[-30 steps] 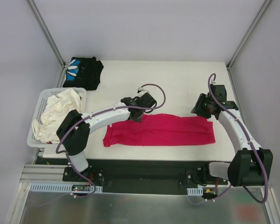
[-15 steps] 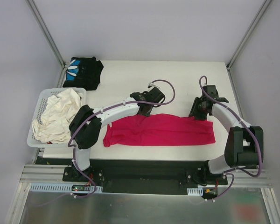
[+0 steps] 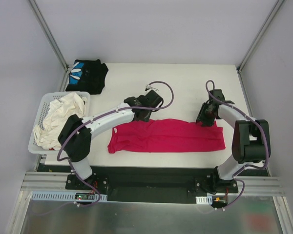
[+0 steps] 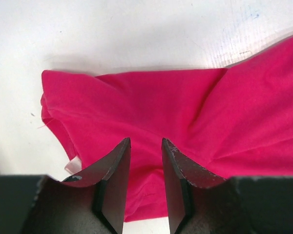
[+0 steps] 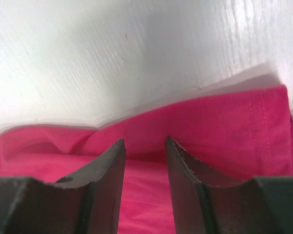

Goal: Fold and stack the t-shirts
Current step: Fold the other side of the tshirt into a rectangle

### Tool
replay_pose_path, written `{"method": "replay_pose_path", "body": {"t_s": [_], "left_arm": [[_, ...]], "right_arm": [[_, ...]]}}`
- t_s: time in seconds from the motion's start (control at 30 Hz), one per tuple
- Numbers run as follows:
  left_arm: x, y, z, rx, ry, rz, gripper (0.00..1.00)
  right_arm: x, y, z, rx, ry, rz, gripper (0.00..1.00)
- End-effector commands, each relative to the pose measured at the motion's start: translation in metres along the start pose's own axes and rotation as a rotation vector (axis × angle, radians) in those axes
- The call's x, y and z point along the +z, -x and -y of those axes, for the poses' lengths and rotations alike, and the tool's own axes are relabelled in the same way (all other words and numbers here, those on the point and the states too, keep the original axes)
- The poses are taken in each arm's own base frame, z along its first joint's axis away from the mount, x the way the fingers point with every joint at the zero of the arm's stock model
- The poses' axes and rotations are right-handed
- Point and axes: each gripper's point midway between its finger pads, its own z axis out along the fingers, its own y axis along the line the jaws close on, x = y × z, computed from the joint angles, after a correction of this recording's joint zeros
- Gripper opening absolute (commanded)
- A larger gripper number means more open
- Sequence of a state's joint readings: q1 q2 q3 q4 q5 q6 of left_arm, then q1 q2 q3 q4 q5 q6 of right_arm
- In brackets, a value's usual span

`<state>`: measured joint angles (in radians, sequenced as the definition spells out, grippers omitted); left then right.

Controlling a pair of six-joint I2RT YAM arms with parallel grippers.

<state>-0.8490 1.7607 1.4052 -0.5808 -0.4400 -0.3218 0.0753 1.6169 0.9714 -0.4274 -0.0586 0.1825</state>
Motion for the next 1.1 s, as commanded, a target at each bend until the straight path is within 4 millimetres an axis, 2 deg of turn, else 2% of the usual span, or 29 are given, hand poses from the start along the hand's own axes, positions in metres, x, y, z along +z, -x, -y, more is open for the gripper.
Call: {"method": "replay_pose_path", "body": {"t_s": [0.0,0.13,0.23,0.43,0.47,0.63,0.77,1.07], "left_arm": [[-0.03,0.011,-0.017,-0.087,0.008,0.082,0.31],[-0.043,0.004,-0.024,-0.125,-0.004,0.097,0.31],[-0.046,-0.001,-0.027,-0.132,-0.008,0.097,0.31],[-0.046,-0.004,-0.034,-0.123,0.024,0.104,0.31],[-0.045,-0.005,-0.035,-0.122,0.026,0.103,0.31],[-0.044,-0.009,-0.035,-0.123,0.031,0.097,0.31],[-0.044,-0.013,-0.037,-0.123,0.033,0.091,0.31],[-0.039,-0.011,-0.034,-0.105,0.031,0.099,0.31]], "right_arm": [[0.002,0.027,-0.013,0.039,0.03,0.063,0.41],[0.016,0.024,-0.009,0.047,0.006,0.041,0.41],[0.017,0.03,-0.009,0.048,-0.001,0.052,0.41],[0.017,0.041,-0.007,0.039,-0.025,0.073,0.42],[0.02,0.043,-0.001,0.041,-0.055,0.08,0.42],[0.024,0.054,0.005,0.03,-0.085,0.087,0.42],[0.016,0.067,0.002,0.046,-0.071,0.111,0.42],[-0.031,0.055,-0.002,0.058,-0.019,0.153,0.42]]}}
